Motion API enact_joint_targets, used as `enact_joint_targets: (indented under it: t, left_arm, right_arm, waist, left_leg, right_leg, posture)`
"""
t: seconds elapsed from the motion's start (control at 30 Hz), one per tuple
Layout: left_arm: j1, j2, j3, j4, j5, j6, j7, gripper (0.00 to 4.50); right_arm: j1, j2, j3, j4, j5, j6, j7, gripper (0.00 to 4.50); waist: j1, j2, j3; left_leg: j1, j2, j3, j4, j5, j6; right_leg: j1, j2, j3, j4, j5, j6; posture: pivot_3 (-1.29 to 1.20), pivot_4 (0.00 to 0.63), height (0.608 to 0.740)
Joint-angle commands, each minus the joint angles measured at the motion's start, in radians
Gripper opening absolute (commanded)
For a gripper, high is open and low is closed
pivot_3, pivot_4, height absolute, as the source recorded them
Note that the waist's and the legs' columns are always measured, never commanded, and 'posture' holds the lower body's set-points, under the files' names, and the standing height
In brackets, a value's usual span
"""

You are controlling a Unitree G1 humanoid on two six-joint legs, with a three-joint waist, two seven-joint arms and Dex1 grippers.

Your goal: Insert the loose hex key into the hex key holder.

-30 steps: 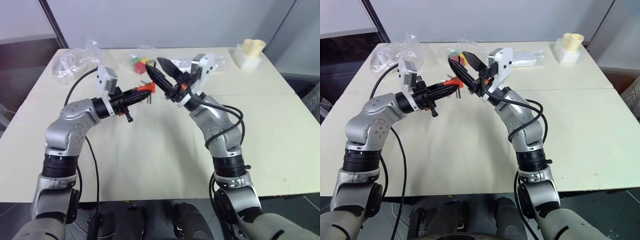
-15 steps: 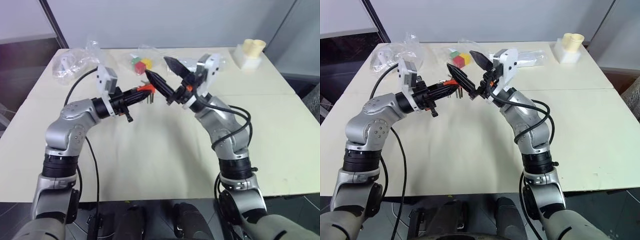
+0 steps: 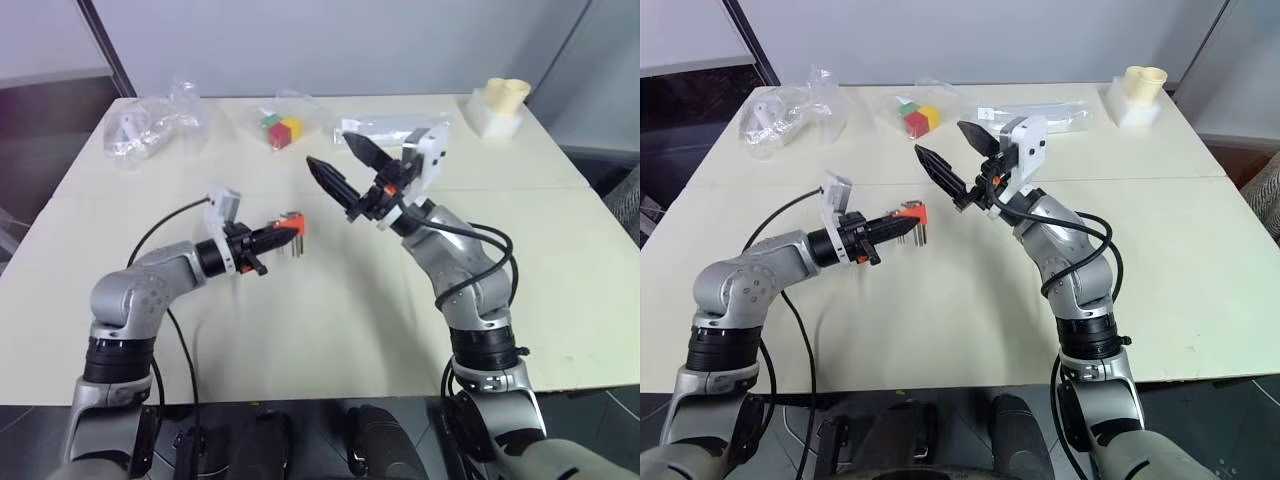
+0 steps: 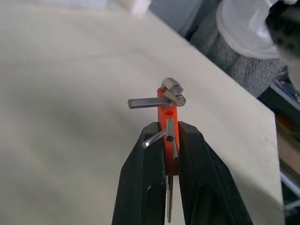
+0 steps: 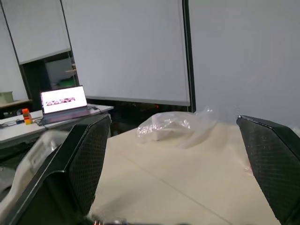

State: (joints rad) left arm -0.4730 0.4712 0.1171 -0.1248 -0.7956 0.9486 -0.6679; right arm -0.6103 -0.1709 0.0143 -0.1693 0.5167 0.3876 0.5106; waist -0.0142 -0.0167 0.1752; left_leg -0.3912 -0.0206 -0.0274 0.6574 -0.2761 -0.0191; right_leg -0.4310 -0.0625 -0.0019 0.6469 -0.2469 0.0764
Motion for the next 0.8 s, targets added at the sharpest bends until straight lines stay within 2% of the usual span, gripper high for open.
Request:
enact_joint_targets:
  t: [0.03, 0.3, 0.57, 0.73, 0.8]
  left_arm:
    - [0.014, -0.001, 0.059, -0.012, -0.039, 0.071, 0.067, 0.0]
    - [0.076, -0.068, 0.13, 0.07, -0.08, 0.227, 0.203, 0.0]
    - [0.091, -0.052, 0.161, 0.154, -0.053, 0.243, 0.226, 0.0]
    - [0.104, -0.037, 0.168, 0.18, -0.033, 0.239, 0.234, 2.24]
    - [0.104, -0.039, 0.186, 0.192, -0.032, 0.24, 0.25, 3.34]
  right_arm:
    - [0.006, 0.008, 0.0, -0.058, 0.005, -0.005, -0.009, 4.46]
    - [0.03, 0.02, 0.01, -0.075, 0.001, -0.005, -0.033, 4.46]
    - [0.037, 0.023, 0.018, -0.078, -0.007, -0.011, -0.046, 4.46]
    - [0.037, 0.023, 0.022, -0.077, -0.012, -0.016, -0.049, 4.5]
    - [0.039, 0.022, 0.023, -0.078, -0.012, -0.016, -0.049, 4.5]
  waist:
    - [0.0, 0.0, 0.0]
    - [0.0, 0.0, 0.0]
    - [-0.002, 0.0, 0.0]
    - [-0.003, 0.0, -0.001]
    - [-0.003, 0.0, -0.002]
  left_leg:
    - [0.0, 0.0, 0.0, 0.0, 0.0, 0.0]
    - [0.0, 0.0, 0.0, 0.0, 0.0, 0.0]
    - [0.0, 0.0, 0.0, 0.0, 0.0, 0.0]
    - [0.001, 0.0, 0.0, -0.001, 0.0, 0.0]
    - [0.002, 0.0, 0.0, -0.001, 0.0, 0.0]
  right_leg:
    - [0.0, 0.0, 0.0, 0.0, 0.0, 0.0]
    - [0.0, 0.0, 0.0, 0.0, 0.0, 0.0]
    - [0.0, 0.0, 0.0, 0.0, 0.0, 0.0]
    - [0.0, 0.0, 0.0, 0.0, 0.0, 0.0]
    - [0.001, 0.0, 0.0, 0.0, 0.0, 0.0]
  posture:
    - [0.0, 0.15, 0.74]
    - [0.0, 0.15, 0.74]
    - [0.0, 0.15, 0.74]
    - [0.0, 0.15, 0.74]
    - [0.0, 0.15, 0.74]
